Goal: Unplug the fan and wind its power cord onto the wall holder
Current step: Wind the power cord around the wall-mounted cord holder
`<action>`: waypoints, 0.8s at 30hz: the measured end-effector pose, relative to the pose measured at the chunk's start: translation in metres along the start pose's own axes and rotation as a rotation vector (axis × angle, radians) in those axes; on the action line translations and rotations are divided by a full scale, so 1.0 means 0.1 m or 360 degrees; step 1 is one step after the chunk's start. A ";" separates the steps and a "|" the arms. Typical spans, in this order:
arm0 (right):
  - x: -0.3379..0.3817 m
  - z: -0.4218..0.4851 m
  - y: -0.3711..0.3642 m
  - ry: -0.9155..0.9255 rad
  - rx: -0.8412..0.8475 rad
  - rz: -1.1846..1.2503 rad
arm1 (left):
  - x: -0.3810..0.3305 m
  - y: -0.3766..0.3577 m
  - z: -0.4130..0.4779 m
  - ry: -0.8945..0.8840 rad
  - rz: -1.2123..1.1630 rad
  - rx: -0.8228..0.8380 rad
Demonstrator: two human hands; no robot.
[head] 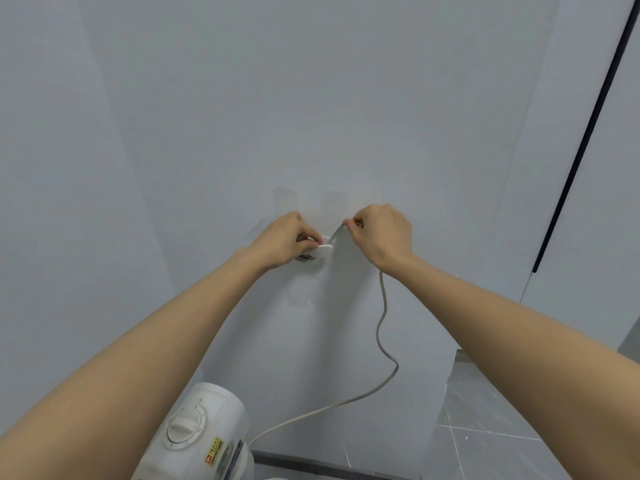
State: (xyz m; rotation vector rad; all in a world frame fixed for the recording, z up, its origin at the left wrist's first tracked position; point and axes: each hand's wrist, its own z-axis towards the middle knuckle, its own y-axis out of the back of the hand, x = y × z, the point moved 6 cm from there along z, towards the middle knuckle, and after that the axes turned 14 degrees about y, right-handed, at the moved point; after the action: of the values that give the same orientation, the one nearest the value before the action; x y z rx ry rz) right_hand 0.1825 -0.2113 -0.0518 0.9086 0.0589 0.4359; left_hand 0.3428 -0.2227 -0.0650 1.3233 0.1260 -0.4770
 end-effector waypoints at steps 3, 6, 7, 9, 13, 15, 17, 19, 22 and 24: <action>0.14 0.13 0.05 0.0072 -0.0016 0.0000 | 0.05 0.07 0.01 0.0174 -0.0198 -0.0124; 0.15 0.18 0.04 0.0052 0.0057 0.0124 | 0.16 0.12 0.01 0.0363 -0.0360 -0.0234; 0.15 0.19 0.03 0.0033 0.0109 0.0211 | 0.15 0.10 0.01 0.0347 -0.0362 -0.0184; 0.15 0.19 0.01 -0.0017 0.0242 0.0417 | 0.07 0.06 -0.01 0.0266 -0.0323 -0.0127; 0.13 0.15 0.04 -0.0157 0.0374 0.0822 | 0.01 0.03 0.03 0.0274 -0.0325 -0.0143; 0.10 0.12 0.04 -0.0226 0.0394 0.0981 | 0.02 0.00 0.05 0.0308 -0.0323 -0.0134; 0.07 0.09 0.06 -0.0294 0.0414 0.1072 | 0.01 0.02 0.05 0.0339 -0.0268 -0.0197; 0.06 0.06 0.07 -0.0358 0.0410 0.1186 | -0.04 0.06 0.04 0.0325 -0.0098 -0.0318; 0.03 0.01 0.11 -0.0456 0.0354 0.1364 | -0.19 0.10 0.04 0.0252 0.0242 -0.0394; -0.04 -0.02 0.15 -0.0578 0.0264 0.1496 | -0.21 0.11 0.07 0.0289 0.0308 -0.0358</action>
State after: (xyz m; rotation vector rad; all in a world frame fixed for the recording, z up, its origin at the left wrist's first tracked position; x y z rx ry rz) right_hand 0.1736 -0.2031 -0.0419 1.1365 -0.6998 1.1358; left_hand 0.3273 -0.2219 -0.0463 1.1422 0.1944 -0.1720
